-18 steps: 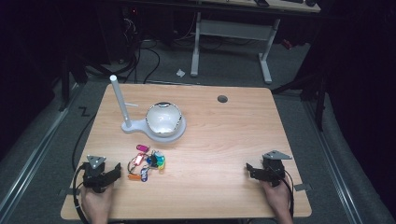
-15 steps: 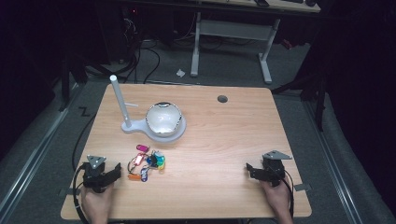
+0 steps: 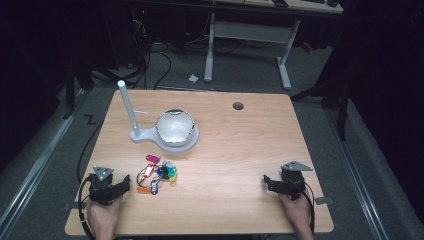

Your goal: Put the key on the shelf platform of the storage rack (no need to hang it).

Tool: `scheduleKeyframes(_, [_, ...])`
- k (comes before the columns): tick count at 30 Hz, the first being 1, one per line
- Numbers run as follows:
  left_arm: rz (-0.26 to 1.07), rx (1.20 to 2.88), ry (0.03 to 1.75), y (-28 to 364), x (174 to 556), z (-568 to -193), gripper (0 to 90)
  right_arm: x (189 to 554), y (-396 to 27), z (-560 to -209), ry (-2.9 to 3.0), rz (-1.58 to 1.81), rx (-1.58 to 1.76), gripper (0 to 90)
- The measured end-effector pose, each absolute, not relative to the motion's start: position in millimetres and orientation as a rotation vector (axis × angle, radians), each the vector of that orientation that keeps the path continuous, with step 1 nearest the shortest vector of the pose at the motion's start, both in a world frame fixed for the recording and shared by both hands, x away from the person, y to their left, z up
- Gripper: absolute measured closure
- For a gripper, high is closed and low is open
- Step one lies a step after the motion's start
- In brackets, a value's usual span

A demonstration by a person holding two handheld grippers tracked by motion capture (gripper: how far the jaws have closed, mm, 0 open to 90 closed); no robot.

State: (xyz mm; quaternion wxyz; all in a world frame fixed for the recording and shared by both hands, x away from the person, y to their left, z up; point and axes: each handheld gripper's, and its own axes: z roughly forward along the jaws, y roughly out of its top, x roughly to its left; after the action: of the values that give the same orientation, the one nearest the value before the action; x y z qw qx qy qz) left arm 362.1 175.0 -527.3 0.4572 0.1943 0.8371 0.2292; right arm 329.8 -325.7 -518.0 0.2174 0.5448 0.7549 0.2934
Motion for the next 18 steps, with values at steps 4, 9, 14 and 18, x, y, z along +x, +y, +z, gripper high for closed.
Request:
scheduleKeyframes(4, [0.544, 0.503, 2.063, 176, 361, -526, 30.9, 330, -326, -518, 2.091, 0.813, 1.509, 19.5])
scheduleKeyframes(9, [0.510, 0.504, 2.061, 177, 358, -524, 33.1, 330, -326, -518, 2.091, 0.813, 1.509, 19.4])
scheduleKeyframes(14, [0.481, 0.495, 2.047, 176, 355, -514, 33.3, 330, -326, -518, 2.089, 0.814, 1.508, 19.4])
scheduleKeyframes(18, [0.465, 0.532, 2.014, 173, 350, -504, 33.7, 330, -326, -518, 2.090, 0.814, 1.508, 19.5])
